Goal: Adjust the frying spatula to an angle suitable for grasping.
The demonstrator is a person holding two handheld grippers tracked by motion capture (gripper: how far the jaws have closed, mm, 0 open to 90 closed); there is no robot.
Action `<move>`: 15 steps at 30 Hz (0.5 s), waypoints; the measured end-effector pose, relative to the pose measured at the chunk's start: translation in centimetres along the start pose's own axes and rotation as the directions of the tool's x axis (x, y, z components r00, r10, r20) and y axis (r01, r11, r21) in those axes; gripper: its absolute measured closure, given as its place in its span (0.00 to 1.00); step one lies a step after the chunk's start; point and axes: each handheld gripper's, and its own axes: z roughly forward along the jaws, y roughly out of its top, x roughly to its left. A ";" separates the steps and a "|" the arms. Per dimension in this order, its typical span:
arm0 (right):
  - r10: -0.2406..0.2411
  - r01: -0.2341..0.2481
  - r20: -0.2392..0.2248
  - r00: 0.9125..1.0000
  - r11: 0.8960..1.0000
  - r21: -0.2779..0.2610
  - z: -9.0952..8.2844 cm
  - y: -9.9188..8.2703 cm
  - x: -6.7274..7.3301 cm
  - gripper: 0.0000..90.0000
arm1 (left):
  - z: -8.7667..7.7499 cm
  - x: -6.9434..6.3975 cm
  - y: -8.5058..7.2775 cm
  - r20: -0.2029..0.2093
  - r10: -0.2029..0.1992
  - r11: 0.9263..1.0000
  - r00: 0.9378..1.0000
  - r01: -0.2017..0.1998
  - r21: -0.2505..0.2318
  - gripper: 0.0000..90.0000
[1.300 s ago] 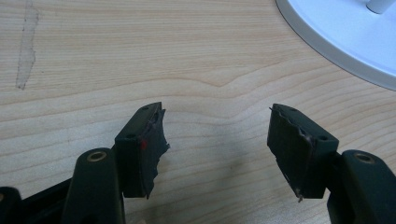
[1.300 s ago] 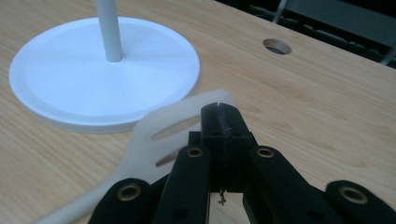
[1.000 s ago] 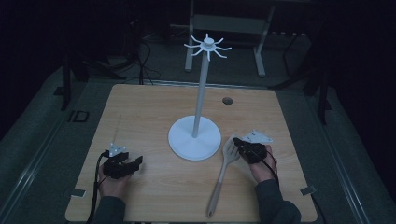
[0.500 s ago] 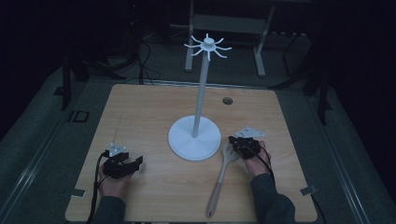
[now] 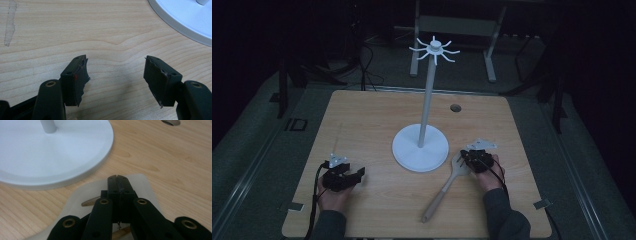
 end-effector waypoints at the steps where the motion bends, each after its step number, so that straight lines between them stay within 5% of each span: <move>1: 0.002 -0.002 -0.001 1.000 1.000 0.004 0.0 -0.2 0.0 1.00 | 0.0 0.0 0.0 -0.001 0.001 1.000 1.000 -0.001 0.000 0.40; 15: 0.013 -0.012 -0.009 1.000 1.000 0.012 -1.4 -2.0 -0.4 1.00 | 0.0 0.0 0.0 -0.003 0.001 1.000 1.000 -0.001 0.002 0.40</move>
